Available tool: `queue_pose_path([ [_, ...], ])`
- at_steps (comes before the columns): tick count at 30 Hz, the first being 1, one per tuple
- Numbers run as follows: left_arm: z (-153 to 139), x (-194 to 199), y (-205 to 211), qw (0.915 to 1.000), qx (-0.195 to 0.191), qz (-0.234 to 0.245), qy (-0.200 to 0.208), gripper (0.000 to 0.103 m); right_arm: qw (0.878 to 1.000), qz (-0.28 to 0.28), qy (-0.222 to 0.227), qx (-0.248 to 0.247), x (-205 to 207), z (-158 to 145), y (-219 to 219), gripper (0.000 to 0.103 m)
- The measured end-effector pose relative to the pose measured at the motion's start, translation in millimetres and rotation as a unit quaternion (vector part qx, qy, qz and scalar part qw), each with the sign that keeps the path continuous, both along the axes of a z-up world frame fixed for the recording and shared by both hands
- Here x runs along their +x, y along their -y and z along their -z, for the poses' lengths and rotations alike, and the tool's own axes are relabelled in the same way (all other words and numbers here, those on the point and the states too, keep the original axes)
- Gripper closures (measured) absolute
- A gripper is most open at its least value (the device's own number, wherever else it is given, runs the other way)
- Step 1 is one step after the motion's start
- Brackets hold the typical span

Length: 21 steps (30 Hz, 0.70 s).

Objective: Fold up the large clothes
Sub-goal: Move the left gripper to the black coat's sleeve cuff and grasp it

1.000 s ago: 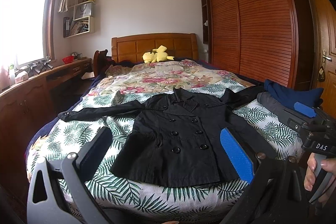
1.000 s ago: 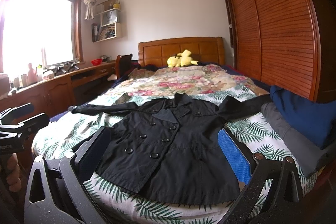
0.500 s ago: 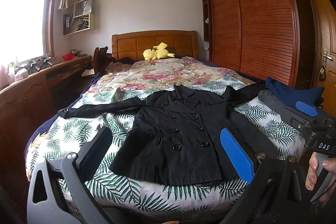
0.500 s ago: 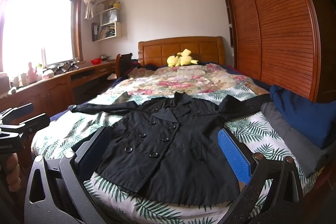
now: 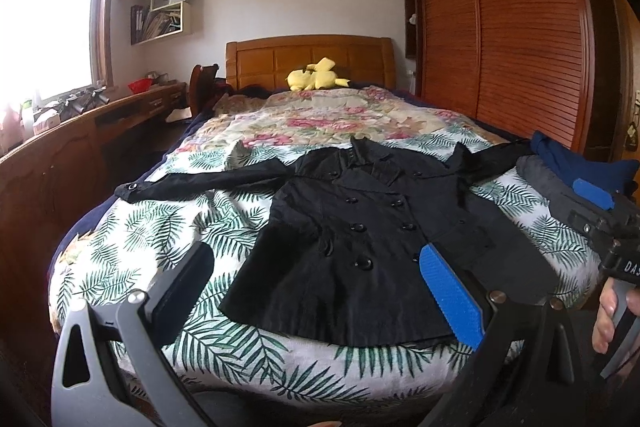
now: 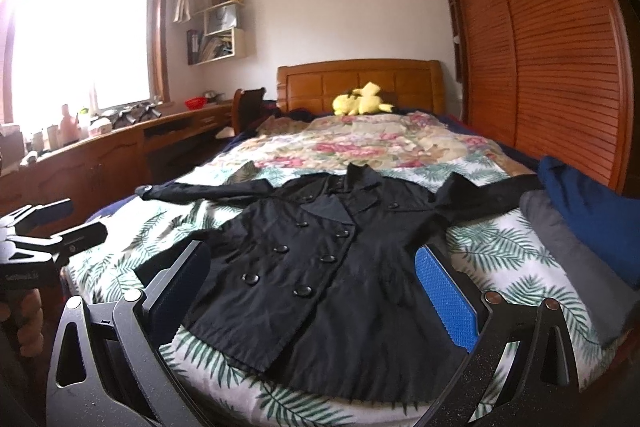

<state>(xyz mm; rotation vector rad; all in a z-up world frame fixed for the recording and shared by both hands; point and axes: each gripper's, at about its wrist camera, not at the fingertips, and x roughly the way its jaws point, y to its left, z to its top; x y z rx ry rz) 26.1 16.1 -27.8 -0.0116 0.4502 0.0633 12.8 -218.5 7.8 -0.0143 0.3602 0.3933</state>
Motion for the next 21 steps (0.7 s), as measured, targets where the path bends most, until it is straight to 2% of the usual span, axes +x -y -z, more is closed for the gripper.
queue_pose_path([
  [11,21.6,26.1,-19.6,0.9996,0.005,-0.020,-0.021,0.000,0.999,-0.040,0.001,-0.009,48.0,10.0,-30.7,0.000],
  [21,49.7,68.4,-40.8,0.9974,0.006,-0.048,-0.053,0.000,0.996,-0.083,-0.018,-0.015,116.5,40.6,-62.0,0.000],
])
